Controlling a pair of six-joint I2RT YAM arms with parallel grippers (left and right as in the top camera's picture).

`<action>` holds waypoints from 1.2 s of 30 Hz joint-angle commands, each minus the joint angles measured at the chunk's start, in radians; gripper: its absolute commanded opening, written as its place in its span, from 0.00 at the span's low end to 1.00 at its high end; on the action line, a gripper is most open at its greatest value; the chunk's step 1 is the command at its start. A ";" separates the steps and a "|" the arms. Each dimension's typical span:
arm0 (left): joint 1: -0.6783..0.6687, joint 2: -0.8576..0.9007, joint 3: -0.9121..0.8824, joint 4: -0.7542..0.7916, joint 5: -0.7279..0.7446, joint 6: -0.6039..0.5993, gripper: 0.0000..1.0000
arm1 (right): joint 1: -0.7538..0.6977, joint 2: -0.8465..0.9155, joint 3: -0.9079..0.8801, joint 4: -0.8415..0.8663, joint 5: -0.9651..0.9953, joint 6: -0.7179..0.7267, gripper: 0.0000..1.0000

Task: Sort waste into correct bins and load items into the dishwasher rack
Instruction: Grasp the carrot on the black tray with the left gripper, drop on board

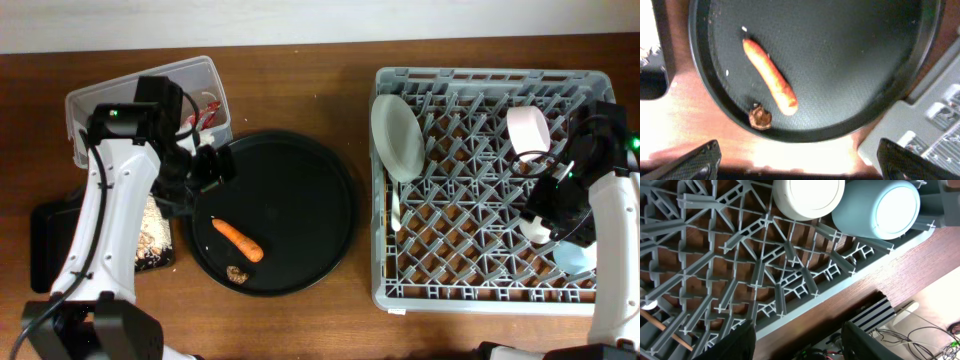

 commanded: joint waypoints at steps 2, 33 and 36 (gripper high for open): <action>0.000 0.000 -0.311 0.201 -0.023 -0.105 0.99 | -0.002 -0.011 0.000 0.002 -0.007 -0.003 0.58; 0.700 -0.237 -0.495 0.503 -0.194 -0.033 0.05 | -0.002 -0.011 0.000 0.001 -0.011 -0.006 0.58; 0.760 -0.178 -0.507 0.525 -0.295 -0.121 0.05 | -0.002 -0.011 0.000 0.001 -0.011 -0.006 0.58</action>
